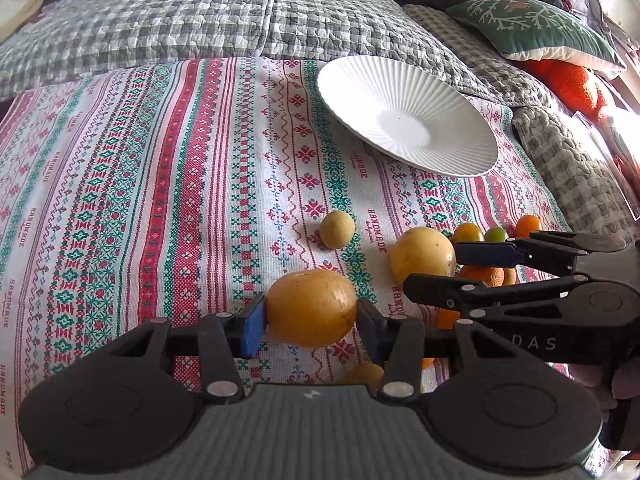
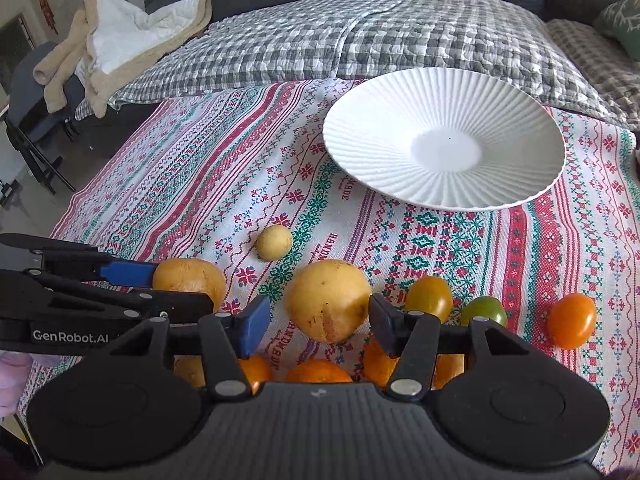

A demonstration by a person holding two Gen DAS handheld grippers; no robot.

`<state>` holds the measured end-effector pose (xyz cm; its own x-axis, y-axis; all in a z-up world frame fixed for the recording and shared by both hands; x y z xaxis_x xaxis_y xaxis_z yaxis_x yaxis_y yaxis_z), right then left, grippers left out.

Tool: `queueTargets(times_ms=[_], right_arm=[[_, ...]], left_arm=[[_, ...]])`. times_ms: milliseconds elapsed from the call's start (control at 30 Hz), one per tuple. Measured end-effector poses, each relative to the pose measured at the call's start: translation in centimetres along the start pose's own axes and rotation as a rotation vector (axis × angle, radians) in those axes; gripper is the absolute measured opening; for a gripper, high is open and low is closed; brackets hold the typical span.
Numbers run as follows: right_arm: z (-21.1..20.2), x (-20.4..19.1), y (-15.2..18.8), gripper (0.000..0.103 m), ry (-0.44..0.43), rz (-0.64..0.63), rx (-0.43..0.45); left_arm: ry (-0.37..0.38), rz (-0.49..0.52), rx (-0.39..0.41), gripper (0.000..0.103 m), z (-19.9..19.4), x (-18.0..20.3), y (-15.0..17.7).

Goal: Organize fruits
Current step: 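Carry both yellow pears onto the white plate and open both tools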

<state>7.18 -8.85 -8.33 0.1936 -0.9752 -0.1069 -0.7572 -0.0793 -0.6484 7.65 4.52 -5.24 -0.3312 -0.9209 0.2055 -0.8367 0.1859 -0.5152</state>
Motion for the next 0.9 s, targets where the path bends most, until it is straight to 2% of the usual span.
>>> queueTargets(times_ms=[100, 300, 367, 400, 433, 700, 900], right_arm=[[0.5, -0.4, -0.1, 0.061, 0.028, -0.018, -0.003], [1.5, -0.7, -0.3, 0.059, 0.081, -0.050, -0.017], [1.6, -0.8, -0.3, 0.055, 0.105, -0.061, -0.018], [1.6, -0.7, -0.4, 0.050, 0.118, -0.060, -0.018], [1.7, -0.5, -0.5, 0.048, 0.119, -0.053, -0.018], [0.8, -0.4, -0.3, 0.047, 0.114, -0.037, -0.017], [-1.3, 1.4, -0.8, 0.047, 0.103, 0.041, 0.028]], left_arm=[[0.000, -0.007, -0.011, 0.043, 0.2, -0.3, 0.2], [0.004, -0.012, -0.010, 0.043, 0.1, -0.5, 0.3], [0.004, -0.012, -0.010, 0.043, 0.1, -0.5, 0.2], [0.003, -0.010, -0.010, 0.043, 0.1, -0.5, 0.3], [0.002, -0.009, -0.009, 0.043, 0.0, -0.5, 0.3], [0.005, -0.013, 0.002, 0.043, -0.1, -0.5, 0.4], [0.007, -0.010, 0.040, 0.043, -0.7, 0.2, 0.0]])
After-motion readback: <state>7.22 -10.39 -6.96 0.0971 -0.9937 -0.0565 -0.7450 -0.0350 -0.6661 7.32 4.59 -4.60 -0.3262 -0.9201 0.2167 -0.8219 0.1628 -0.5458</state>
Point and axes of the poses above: each gripper's, at about its wrist camera, not at the fingertips, and z roughly the way its jaws point, x to its right, y to its underside, the point moved 2 cm from there along z, roughly the way its jaws point, and after that the axes turned 3 degrees about y, right-handed, at the moved point
